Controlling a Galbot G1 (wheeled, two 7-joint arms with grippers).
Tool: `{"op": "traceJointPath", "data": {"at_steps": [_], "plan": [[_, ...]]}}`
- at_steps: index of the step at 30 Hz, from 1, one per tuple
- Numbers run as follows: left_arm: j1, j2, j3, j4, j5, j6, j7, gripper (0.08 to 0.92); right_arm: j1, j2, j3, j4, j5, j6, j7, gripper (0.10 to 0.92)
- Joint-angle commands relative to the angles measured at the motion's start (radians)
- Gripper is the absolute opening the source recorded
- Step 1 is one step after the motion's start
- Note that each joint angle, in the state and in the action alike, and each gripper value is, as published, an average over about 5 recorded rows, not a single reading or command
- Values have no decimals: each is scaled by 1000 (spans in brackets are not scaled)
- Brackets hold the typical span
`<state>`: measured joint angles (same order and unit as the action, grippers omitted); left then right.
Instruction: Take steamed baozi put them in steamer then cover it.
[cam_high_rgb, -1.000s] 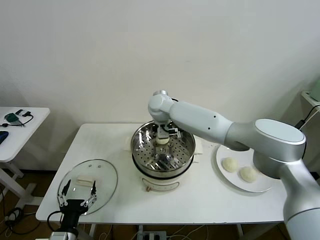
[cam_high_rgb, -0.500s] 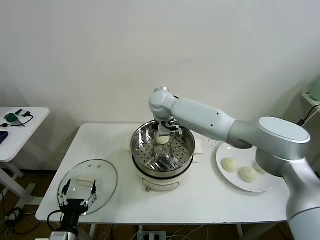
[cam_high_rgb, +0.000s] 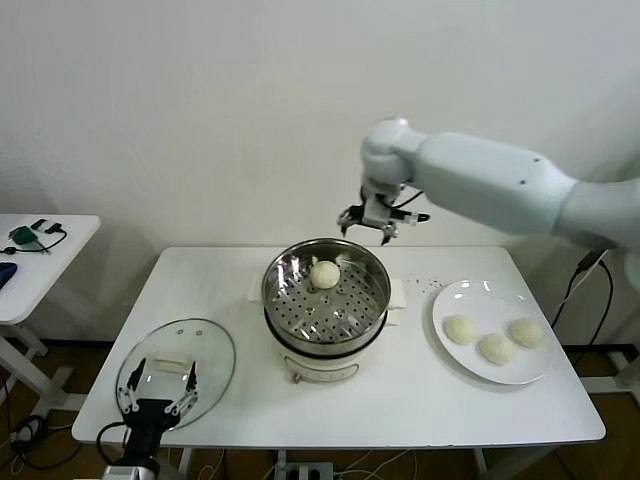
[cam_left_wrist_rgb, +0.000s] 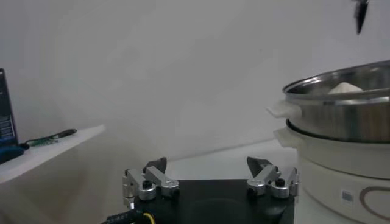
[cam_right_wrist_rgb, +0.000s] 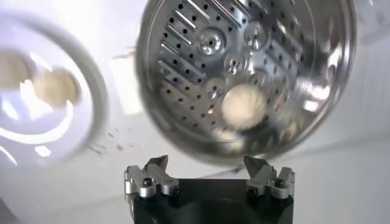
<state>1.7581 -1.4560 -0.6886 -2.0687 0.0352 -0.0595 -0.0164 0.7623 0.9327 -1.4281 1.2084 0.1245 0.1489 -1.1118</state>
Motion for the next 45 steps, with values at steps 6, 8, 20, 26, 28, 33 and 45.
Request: {"op": "traceJointPath", "data": {"at_steps": [6,8,20,26,28,33,45], "plan": [[-25,1,8,-9,-3,21,-5,823,-160,-337,-10,11,304,-428,21,823],[-24,1,7,-10,-2,21,-5,823,-283,-359,84,-1,264,-440,24,823],[-9,-2,-9,-9,-2,19,-7,823,-757,-279,516,-186,9,-398,27,823],[-8,-5,-14,-7,2,18,-8,823,-769,-177,550,-283,-40,-377,18,823],[-5,-6,-16,-6,2,16,-8,823,-769,-153,560,-310,-58,-369,17,823],[0,-7,-19,1,2,12,-9,823,-766,-103,581,-369,-91,-353,13,823],[-9,-13,-18,7,12,14,-13,823,-771,-53,604,-423,-133,-327,2,817]]}}
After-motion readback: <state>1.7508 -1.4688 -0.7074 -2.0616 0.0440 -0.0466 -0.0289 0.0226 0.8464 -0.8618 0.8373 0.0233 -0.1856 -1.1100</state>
